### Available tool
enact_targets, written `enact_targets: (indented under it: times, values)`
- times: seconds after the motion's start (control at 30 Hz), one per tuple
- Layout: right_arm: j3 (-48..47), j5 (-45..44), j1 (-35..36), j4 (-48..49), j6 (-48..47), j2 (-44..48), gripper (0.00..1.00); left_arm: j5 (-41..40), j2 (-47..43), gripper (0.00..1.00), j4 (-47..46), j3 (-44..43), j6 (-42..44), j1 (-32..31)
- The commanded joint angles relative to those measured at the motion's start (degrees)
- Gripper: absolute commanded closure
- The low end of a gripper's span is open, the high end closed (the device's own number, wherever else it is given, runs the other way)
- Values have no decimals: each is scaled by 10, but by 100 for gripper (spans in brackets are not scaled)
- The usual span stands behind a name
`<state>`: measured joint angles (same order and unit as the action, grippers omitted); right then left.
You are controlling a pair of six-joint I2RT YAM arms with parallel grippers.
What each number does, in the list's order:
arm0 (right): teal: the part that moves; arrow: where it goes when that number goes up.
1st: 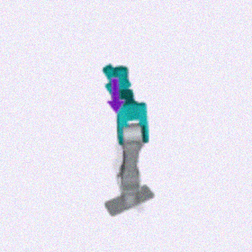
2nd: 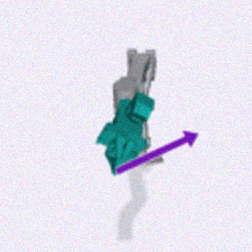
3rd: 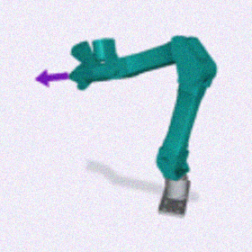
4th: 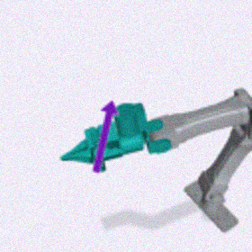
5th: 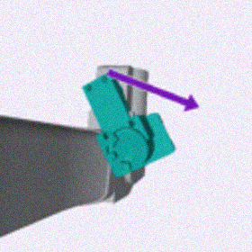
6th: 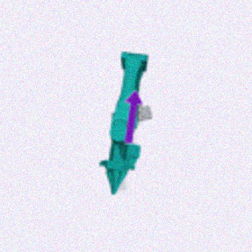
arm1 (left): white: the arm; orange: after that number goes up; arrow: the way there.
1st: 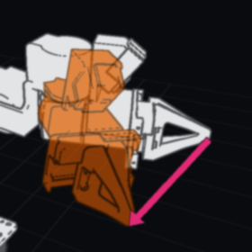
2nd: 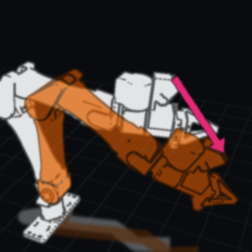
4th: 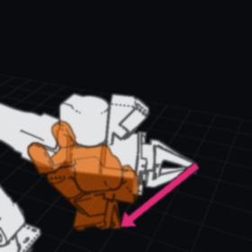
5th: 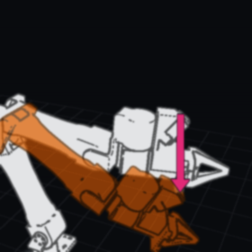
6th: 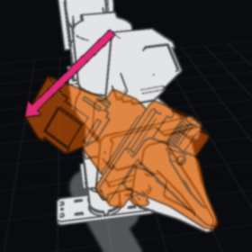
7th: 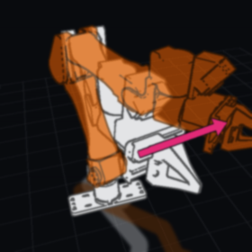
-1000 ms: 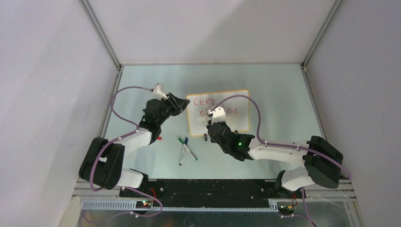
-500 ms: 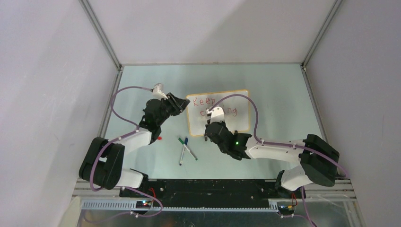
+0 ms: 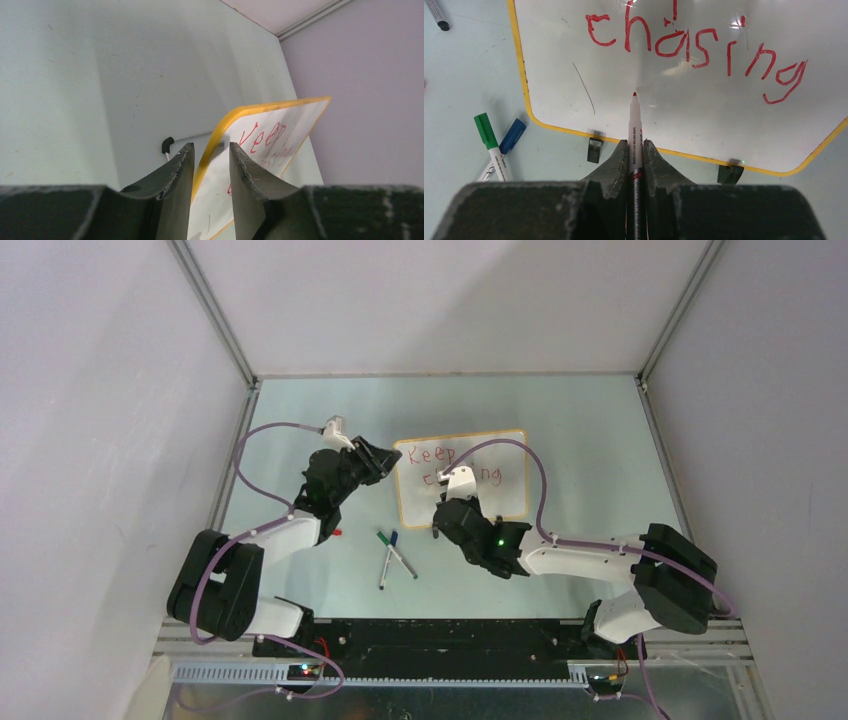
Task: Write a sentence on the whiteboard
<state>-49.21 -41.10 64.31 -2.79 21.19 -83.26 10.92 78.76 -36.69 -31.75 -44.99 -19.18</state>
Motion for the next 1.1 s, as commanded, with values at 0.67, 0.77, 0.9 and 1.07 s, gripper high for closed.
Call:
enact_targets:
  times: [0.67,0.77,0.9,1.07]
  values:
    - [-42,-29,-13,-1,17,-24,100,3,-6,64,-4,-23,12,3]
    - [-42,-21,-15,1,15,-26,100,3,-6,64,-3,-23,12,4]
    - [-46,-6,-17,-1,14,-27,100,3,-6,64,-3,-23,12,3]
    - [-53,13,-20,-12,14,-32,100,3,-6,64,-3,-23,12,3]
